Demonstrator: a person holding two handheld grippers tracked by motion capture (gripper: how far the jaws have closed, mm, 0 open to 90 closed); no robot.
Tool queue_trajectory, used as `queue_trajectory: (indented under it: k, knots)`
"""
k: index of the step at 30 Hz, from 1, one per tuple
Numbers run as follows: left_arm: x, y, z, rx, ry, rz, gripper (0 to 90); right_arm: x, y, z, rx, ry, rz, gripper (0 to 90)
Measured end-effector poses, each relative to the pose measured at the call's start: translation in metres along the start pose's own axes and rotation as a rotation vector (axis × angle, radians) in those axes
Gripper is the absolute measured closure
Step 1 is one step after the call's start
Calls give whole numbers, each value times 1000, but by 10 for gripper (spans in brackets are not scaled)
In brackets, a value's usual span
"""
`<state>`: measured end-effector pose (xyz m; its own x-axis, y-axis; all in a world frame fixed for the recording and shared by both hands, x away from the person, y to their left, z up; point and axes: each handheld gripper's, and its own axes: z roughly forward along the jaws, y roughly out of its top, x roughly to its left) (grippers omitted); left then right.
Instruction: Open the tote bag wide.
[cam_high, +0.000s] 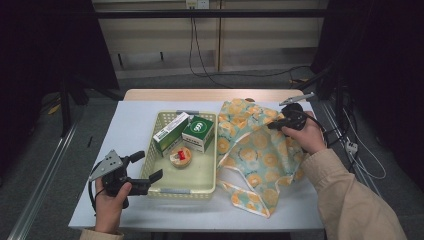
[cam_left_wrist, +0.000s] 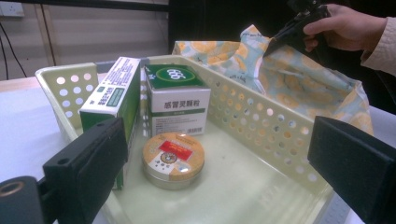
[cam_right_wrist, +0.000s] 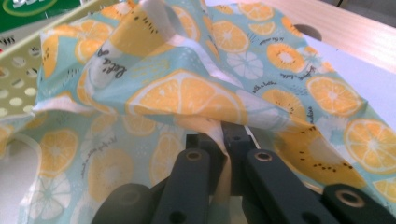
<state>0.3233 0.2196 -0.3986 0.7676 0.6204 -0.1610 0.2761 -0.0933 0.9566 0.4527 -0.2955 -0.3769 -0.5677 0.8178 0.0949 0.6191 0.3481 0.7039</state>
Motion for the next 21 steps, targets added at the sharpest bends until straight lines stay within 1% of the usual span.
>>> queue_trajectory:
  k: [1,2,4,8,10,12,13,14,15,16,17,19,20,21]
  knots:
    - [0,1,0,0,-1,4,49,-1,0,-1,-9,-2,3,895]
    - [0,3,0,-2,-3,8,49,-1,1,-2,-7,-3,11,896]
    - [0,6,2,1,-5,13,49,-2,2,-3,3,-7,6,896]
    - [-2,11,5,4,-13,15,47,-2,6,-6,3,-12,7,897]
    - [-1,18,6,9,-15,21,46,-3,9,-8,4,-23,0,896]
    - [-1,23,7,6,-20,22,45,-5,10,-9,0,-23,7,897]
    - [-1,23,7,6,-20,22,44,-6,11,-10,3,-26,12,897]
    - [-1,29,9,9,-19,30,44,-6,11,-10,5,-27,10,897]
    - [-1,29,9,9,-19,30,44,-7,12,-10,5,-30,13,897]
    - [-1,32,11,7,-19,28,44,-7,12,-10,0,-33,16,897]
    - [-2,38,15,12,-25,30,44,-7,12,-10,0,-31,17,897]
    - [-4,44,20,19,-32,41,44,-8,12,-12,-2,-30,23,897]
    - [-4,44,20,19,-32,41,44,-7,12,-12,-1,-31,24,897]
    - [-6,50,26,33,-46,61,43,-7,12,-12,-1,-31,23,897]
